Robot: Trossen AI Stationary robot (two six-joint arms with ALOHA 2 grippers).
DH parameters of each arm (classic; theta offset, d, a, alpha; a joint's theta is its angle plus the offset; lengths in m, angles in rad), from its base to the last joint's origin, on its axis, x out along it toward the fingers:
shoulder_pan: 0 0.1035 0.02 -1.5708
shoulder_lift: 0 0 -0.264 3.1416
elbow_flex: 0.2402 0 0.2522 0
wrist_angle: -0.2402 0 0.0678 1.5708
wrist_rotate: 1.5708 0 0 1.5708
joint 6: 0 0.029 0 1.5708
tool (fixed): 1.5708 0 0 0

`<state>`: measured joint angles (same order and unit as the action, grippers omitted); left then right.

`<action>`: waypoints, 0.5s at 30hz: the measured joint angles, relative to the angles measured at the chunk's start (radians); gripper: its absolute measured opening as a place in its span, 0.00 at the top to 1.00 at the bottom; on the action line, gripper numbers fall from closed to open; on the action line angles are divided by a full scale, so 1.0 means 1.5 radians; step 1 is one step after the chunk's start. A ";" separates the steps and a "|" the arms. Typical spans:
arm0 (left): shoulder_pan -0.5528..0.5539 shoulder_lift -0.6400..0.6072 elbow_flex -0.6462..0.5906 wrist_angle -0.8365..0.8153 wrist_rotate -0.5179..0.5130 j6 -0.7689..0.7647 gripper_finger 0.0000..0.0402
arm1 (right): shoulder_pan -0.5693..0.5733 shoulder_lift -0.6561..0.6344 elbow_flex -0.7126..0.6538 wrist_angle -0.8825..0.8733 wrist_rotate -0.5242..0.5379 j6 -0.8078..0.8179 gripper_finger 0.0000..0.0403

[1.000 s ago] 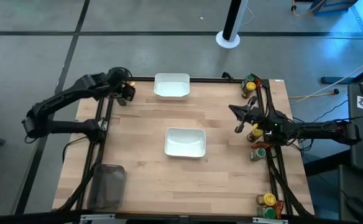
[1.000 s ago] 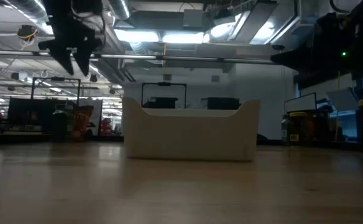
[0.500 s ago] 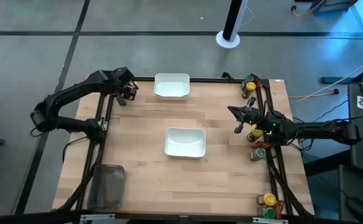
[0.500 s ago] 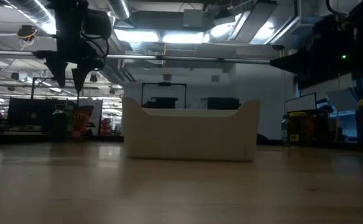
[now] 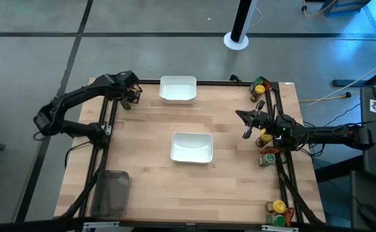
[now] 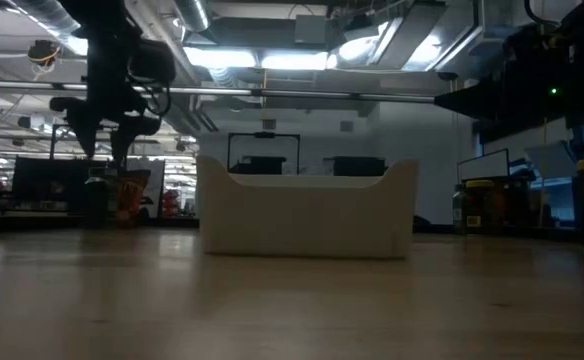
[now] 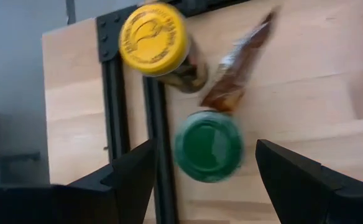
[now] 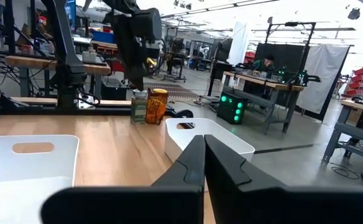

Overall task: Sort spices by type
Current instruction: Put the top left green seasoning bottle into the top white bin

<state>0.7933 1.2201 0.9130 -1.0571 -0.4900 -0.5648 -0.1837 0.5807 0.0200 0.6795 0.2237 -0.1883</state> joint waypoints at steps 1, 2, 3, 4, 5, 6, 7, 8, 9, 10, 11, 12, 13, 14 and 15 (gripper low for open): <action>0.004 0.000 -0.004 0.002 0.001 0.000 0.35 | 0.000 0.000 0.000 0.000 0.000 0.000 0.98; 0.007 0.000 -0.009 0.006 0.005 0.003 0.35 | 0.000 0.000 0.000 0.000 0.000 0.000 0.98; 0.009 0.000 -0.015 0.017 0.009 0.006 0.35 | 0.000 0.000 0.000 0.001 0.000 0.000 0.98; 0.009 0.000 -0.020 0.028 0.015 0.010 0.35 | 0.000 0.000 0.000 0.002 0.000 0.000 0.98; 0.009 0.000 -0.025 0.038 0.022 0.011 0.35 | 0.000 0.000 0.000 0.002 0.000 0.000 0.98; 0.009 0.000 -0.027 0.042 0.024 0.011 0.35 | 0.000 0.000 0.000 0.002 0.000 0.000 0.98; 0.009 0.000 -0.029 0.048 0.024 0.013 0.35 | 0.000 0.000 0.000 0.002 0.000 0.000 0.98; 0.009 0.000 -0.029 0.056 0.025 0.016 0.35 | 0.000 0.000 0.000 0.002 0.000 0.000 0.98; 0.009 0.000 -0.029 0.063 0.025 0.016 0.35 | 0.000 0.000 0.000 0.002 0.000 0.000 0.98; 0.009 0.000 -0.029 0.067 0.024 0.016 0.35 | 0.000 0.000 0.000 0.002 0.000 0.000 0.98; 0.010 0.000 -0.029 0.071 0.022 0.017 0.35 | 0.000 0.000 0.000 0.002 0.000 0.000 0.98; 0.013 0.000 -0.029 0.076 0.020 0.018 0.35 | 0.000 0.000 0.000 0.002 0.000 0.000 0.98; 0.018 0.000 -0.029 0.077 0.019 0.021 0.35 | 0.000 0.000 0.000 0.001 0.000 0.000 0.98; 0.022 0.001 -0.029 0.077 0.018 0.025 0.35 | 0.000 0.000 0.000 0.000 0.000 0.000 0.98; 0.027 0.002 -0.029 0.077 0.018 0.027 0.35 | 0.000 0.000 0.000 -0.001 0.000 0.000 0.98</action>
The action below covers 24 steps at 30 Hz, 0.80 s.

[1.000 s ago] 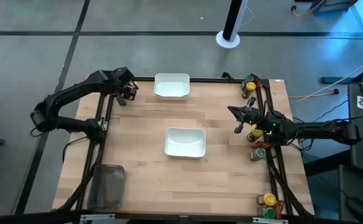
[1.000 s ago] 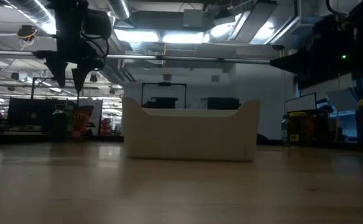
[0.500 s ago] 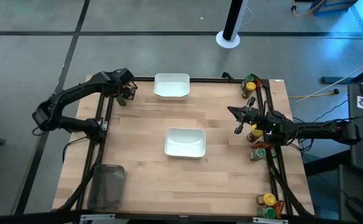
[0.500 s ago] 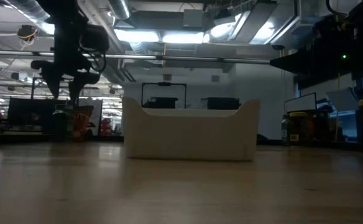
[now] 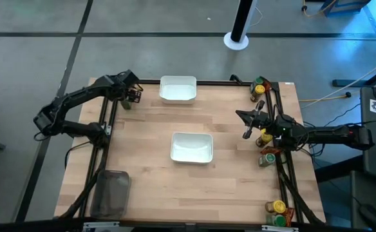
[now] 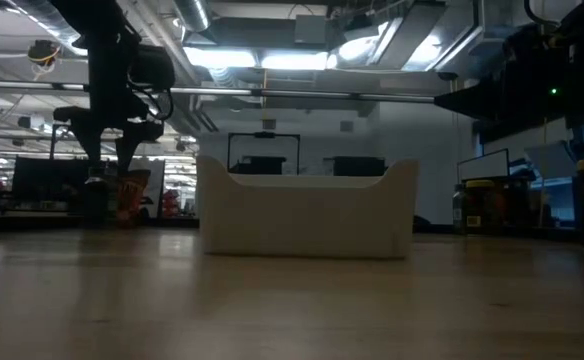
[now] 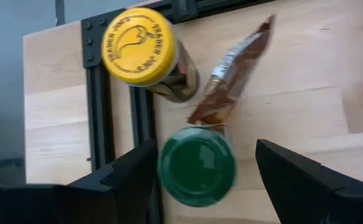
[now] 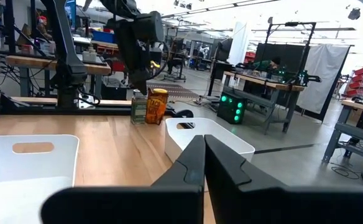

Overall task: Sort spices by type
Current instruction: Put the top left green seasoning bottle into the top white bin

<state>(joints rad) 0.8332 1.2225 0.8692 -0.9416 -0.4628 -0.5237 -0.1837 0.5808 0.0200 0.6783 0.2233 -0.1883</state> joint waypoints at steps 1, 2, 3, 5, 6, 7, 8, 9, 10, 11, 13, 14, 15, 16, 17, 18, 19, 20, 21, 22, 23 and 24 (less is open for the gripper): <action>0.003 0.000 0.000 0.000 0.000 0.000 0.35 | 0.000 0.000 0.000 0.000 0.000 0.000 0.98; 0.006 0.000 0.000 0.000 0.000 0.000 0.35 | 0.000 0.000 0.000 0.000 0.000 0.000 0.98; 0.005 0.000 0.000 0.000 0.000 0.000 0.35 | 0.000 0.000 0.000 0.000 0.000 0.000 0.98; 0.005 0.001 0.000 -0.001 0.003 -0.001 0.35 | 0.000 0.000 0.000 0.000 0.000 0.000 0.98; 0.005 0.001 0.000 -0.001 0.004 -0.001 0.35 | 0.000 0.000 0.000 0.000 0.000 0.000 0.98; 0.005 0.003 0.000 -0.001 0.004 -0.001 0.35 | 0.000 0.000 0.000 0.000 0.000 0.000 0.98; 0.005 0.005 0.000 -0.001 0.004 -0.002 0.35 | 0.000 0.000 0.000 0.000 -0.001 0.000 0.98; 0.005 0.008 0.000 -0.001 0.004 -0.005 0.35 | 0.000 0.000 0.000 0.000 -0.001 0.000 0.98; 0.005 0.012 0.000 -0.001 0.004 -0.006 0.35 | 0.000 0.000 0.000 0.000 -0.001 0.000 0.98; 0.004 0.016 0.000 -0.003 0.004 -0.007 0.35 | 0.000 0.000 0.000 0.000 -0.001 0.000 0.98; 0.004 0.025 0.000 -0.012 0.005 -0.004 0.35 | 0.000 0.000 0.000 0.000 -0.001 0.000 0.98; 0.004 0.027 -0.001 -0.014 0.004 -0.001 0.35 | 0.000 0.000 0.000 0.000 -0.001 0.000 0.98; 0.004 0.028 -0.001 -0.014 0.003 -0.002 0.35 | 0.000 0.000 0.000 0.000 -0.001 0.000 0.98; 0.004 0.029 -0.001 -0.011 0.002 -0.007 0.35 | 0.000 0.000 0.000 0.000 -0.001 0.000 0.98; 0.004 0.029 -0.001 -0.010 0.001 -0.008 0.35 | 0.000 0.000 0.000 0.000 -0.001 0.000 0.98; 0.004 0.029 -0.001 -0.010 0.001 -0.009 0.35 | 0.000 0.000 0.000 0.000 -0.001 0.000 0.98; 0.004 0.029 -0.001 -0.010 0.001 -0.010 0.35 | 0.000 0.000 0.000 0.000 0.000 0.000 0.98; 0.004 0.029 -0.001 -0.010 0.001 -0.010 0.35 | 0.000 0.000 0.000 0.000 0.000 0.000 0.98; 0.004 0.029 -0.001 -0.010 0.003 -0.010 0.35 | 0.000 0.000 0.000 0.000 -0.001 0.000 0.98; 0.004 0.030 -0.001 -0.010 0.005 -0.010 0.35 | 0.000 0.000 0.000 0.000 0.000 0.000 0.98; 0.004 0.031 -0.001 -0.010 0.005 -0.010 0.35 | 0.000 0.000 0.000 0.000 0.000 0.000 0.98; 0.004 0.033 -0.001 -0.010 0.005 -0.012 0.35 | 0.000 0.000 0.000 0.000 0.000 0.000 0.98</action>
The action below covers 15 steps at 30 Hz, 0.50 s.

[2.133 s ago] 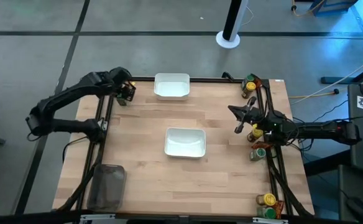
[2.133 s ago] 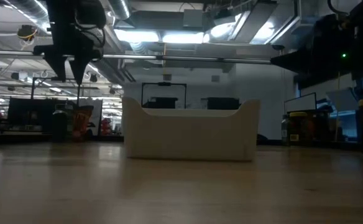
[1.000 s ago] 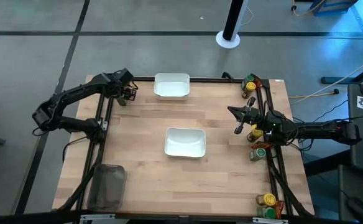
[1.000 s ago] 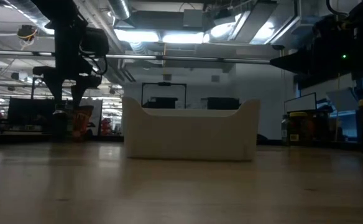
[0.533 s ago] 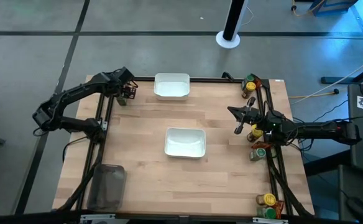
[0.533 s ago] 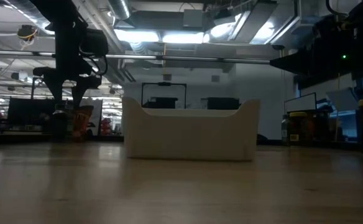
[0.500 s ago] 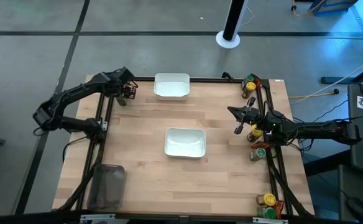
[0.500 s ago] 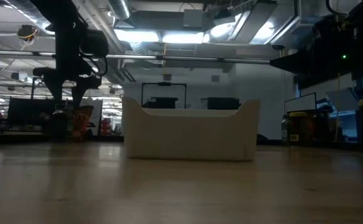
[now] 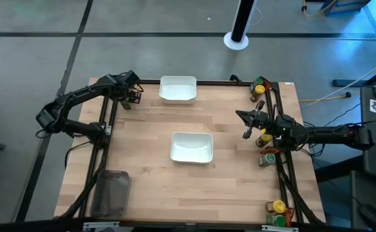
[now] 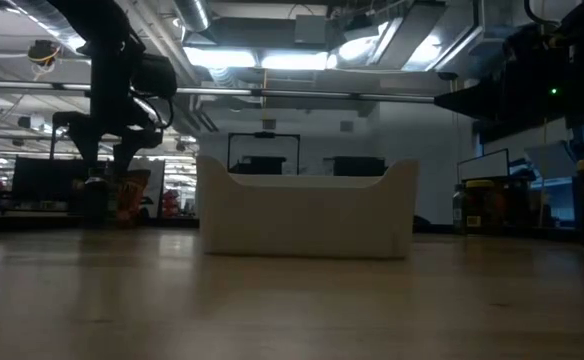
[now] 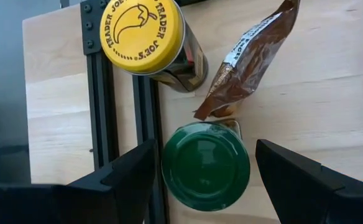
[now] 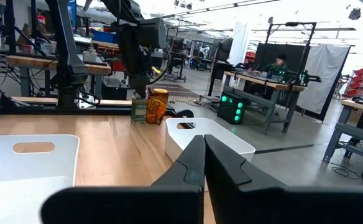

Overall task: Sort spices by type
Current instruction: Put the top left green seasoning bottle into the top white bin

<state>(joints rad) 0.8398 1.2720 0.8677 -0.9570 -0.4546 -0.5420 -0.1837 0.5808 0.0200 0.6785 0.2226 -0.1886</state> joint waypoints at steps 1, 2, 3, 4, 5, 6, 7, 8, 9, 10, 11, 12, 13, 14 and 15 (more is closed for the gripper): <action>0.000 0.002 0.000 0.000 0.000 0.000 0.35 | 0.000 0.000 0.000 0.000 0.000 0.000 0.98; 0.000 0.005 0.000 0.000 0.000 -0.001 0.35 | 0.000 0.000 0.000 0.000 0.000 0.000 0.98; 0.000 0.009 0.000 0.000 0.000 -0.003 0.35 | 0.000 0.000 0.000 0.000 0.000 0.000 0.98; 0.000 0.014 0.000 0.000 0.000 -0.003 0.35 | 0.000 0.000 0.000 0.000 0.000 0.000 0.98; 0.000 0.019 0.000 -0.001 0.000 -0.004 0.35 | 0.000 0.000 0.000 0.000 0.000 0.000 0.98; 0.000 0.024 0.000 -0.002 0.001 -0.003 0.35 | 0.000 0.000 0.000 0.000 0.000 0.000 0.98; 0.000 0.030 0.000 -0.006 0.001 -0.002 0.35 | 0.000 0.000 0.000 0.000 0.000 0.000 0.98; 0.000 0.034 0.000 -0.011 0.001 -0.001 0.35 | 0.000 0.000 0.000 0.000 0.000 0.000 0.98; 0.000 0.037 0.000 -0.014 0.002 -0.001 0.35 | 0.000 0.000 0.000 0.000 0.000 0.000 0.98; 0.000 0.040 0.000 -0.013 0.002 -0.002 0.35 | 0.000 0.000 0.000 0.000 0.000 0.000 0.98; 0.000 0.041 0.000 -0.011 0.000 -0.003 0.36 | 0.000 0.000 0.000 0.000 0.000 0.000 0.98; 0.000 0.042 0.000 -0.010 0.000 -0.004 0.37 | 0.000 0.000 0.000 0.000 0.000 0.000 0.98; 0.000 0.042 0.000 -0.009 0.000 -0.004 0.38 | 0.000 0.000 0.000 0.000 0.000 0.000 0.98; 0.000 0.042 0.000 -0.008 0.000 -0.005 0.40 | 0.000 0.000 0.000 0.001 0.000 -0.001 0.98; 0.000 0.042 0.000 -0.007 -0.001 -0.006 0.42 | 0.000 0.000 0.000 0.000 0.000 -0.001 0.98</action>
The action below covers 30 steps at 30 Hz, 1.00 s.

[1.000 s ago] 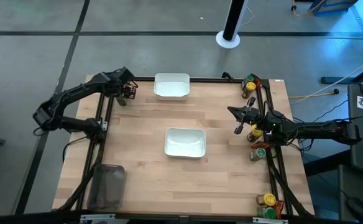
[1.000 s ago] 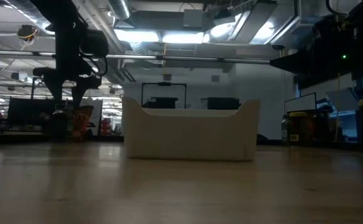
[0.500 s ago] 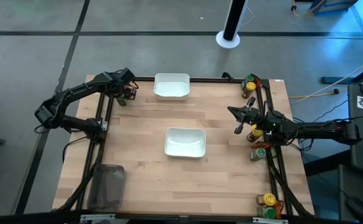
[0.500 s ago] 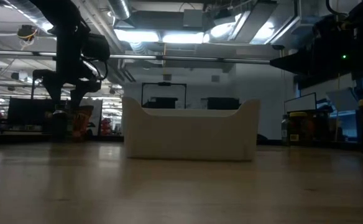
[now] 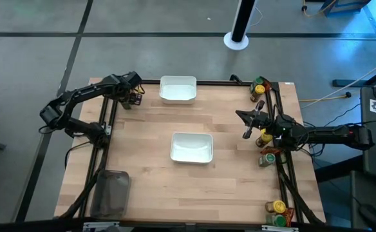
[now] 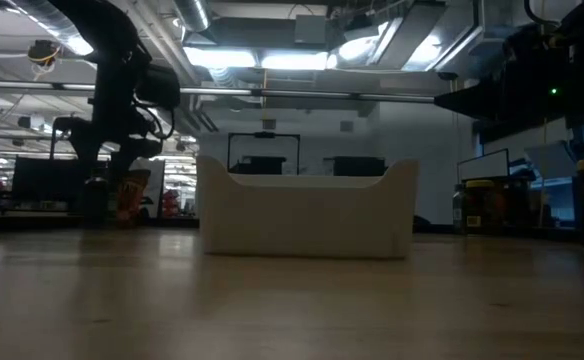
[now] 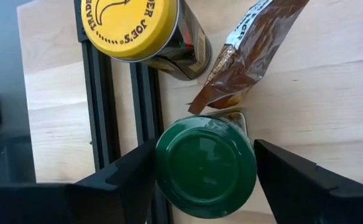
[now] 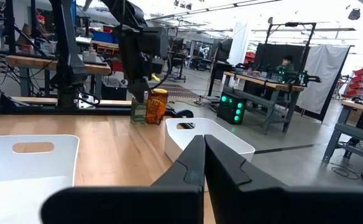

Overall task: Sort spices by type
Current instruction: Put the top left green seasoning bottle into the top white bin

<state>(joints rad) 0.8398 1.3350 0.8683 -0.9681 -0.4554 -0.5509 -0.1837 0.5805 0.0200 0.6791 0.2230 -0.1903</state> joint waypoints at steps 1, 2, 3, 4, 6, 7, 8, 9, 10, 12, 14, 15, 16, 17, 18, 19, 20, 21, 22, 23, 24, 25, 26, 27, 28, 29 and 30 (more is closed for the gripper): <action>0.000 0.000 0.001 0.001 0.000 0.000 0.44 | 0.000 0.000 0.000 0.000 0.000 0.000 0.98; 0.000 0.000 0.001 0.002 0.000 0.000 0.46 | 0.000 0.000 0.000 0.000 0.000 0.000 0.98; 0.000 -0.001 0.001 0.003 0.000 0.000 0.47 | 0.000 0.000 0.000 0.000 0.000 0.000 0.98; 0.000 -0.001 0.001 0.003 -0.001 0.000 0.49 | 0.000 0.000 0.000 0.000 0.000 0.000 0.98; 0.000 -0.001 0.002 0.002 -0.002 0.005 0.50 | 0.000 0.000 0.000 0.000 0.000 0.000 0.98; 0.000 -0.001 0.002 0.003 -0.002 0.011 0.51 | 0.000 0.000 0.000 0.000 0.000 0.000 0.98; -0.001 -0.001 0.002 0.005 -0.002 0.021 0.51 | 0.000 0.000 0.000 0.000 0.000 -0.001 0.98; -0.002 -0.001 0.001 0.006 -0.002 0.025 0.51 | 0.000 0.000 0.000 0.000 0.000 -0.001 0.98; -0.002 -0.001 0.001 0.006 0.002 0.026 0.51 | 0.000 0.000 0.000 0.000 0.000 -0.001 0.98; -0.002 -0.001 0.001 0.007 0.010 0.028 0.50 | 0.000 0.000 0.000 0.000 0.000 -0.001 0.98; -0.009 -0.001 0.001 0.007 0.012 0.037 0.50 | 0.000 0.000 0.000 0.000 0.000 -0.001 0.98; -0.014 -0.001 0.001 0.007 0.011 0.039 0.50 | 0.000 0.000 0.000 0.000 0.000 -0.001 0.98; -0.020 -0.002 0.001 0.007 0.013 0.039 0.51 | 0.000 0.000 0.000 0.000 0.000 -0.001 0.98; -0.026 -0.005 0.001 0.007 0.017 0.039 0.51 | 0.000 0.000 0.000 0.000 0.000 -0.001 0.98; -0.032 -0.007 0.001 0.007 0.021 0.039 0.51 | 0.000 0.000 0.000 0.000 0.000 -0.001 0.98; -0.039 -0.010 0.001 0.006 0.024 0.038 0.51 | 0.000 0.000 0.000 0.000 0.000 -0.001 0.98; -0.046 -0.013 0.000 0.006 0.027 0.037 0.51 | 0.000 0.000 0.000 0.001 0.000 -0.001 0.98; -0.054 -0.017 0.000 0.005 0.029 0.036 0.51 | 0.000 0.000 0.000 0.001 0.000 -0.001 0.98; -0.061 -0.022 0.000 0.006 0.034 0.033 0.51 | 0.000 0.000 0.000 0.002 0.000 -0.001 0.98; -0.069 -0.027 0.000 0.007 0.041 0.029 0.51 | 0.000 0.000 0.000 0.002 0.001 -0.001 0.98; -0.076 -0.031 0.001 0.006 0.048 0.026 0.50 | 0.000 0.000 0.000 0.002 0.001 -0.001 0.98; -0.084 -0.034 0.003 0.004 0.054 0.025 0.50 | 0.000 0.000 0.000 0.002 0.000 -0.001 0.98; -0.092 -0.037 0.007 0.004 0.060 0.026 0.50 | 0.000 0.000 0.000 0.002 0.000 -0.001 0.98; -0.101 -0.040 0.012 0.005 0.066 0.029 0.50 | 0.000 0.000 0.000 0.002 0.001 -0.001 0.98; -0.109 -0.042 0.019 0.006 0.070 0.029 0.51 | 0.000 0.000 0.000 0.002 0.001 -0.001 0.98; -0.117 -0.044 0.025 0.008 0.074 0.029 0.51 | 0.000 0.000 0.000 0.002 0.000 -0.001 0.98; -0.126 -0.043 0.032 0.008 0.077 0.028 0.51 | 0.000 0.000 0.000 0.002 0.000 -0.001 0.98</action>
<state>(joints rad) 0.6511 1.2697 0.9165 -0.9567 -0.3399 -0.5087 -0.1837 0.5808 0.0200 0.6823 0.2236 -0.1917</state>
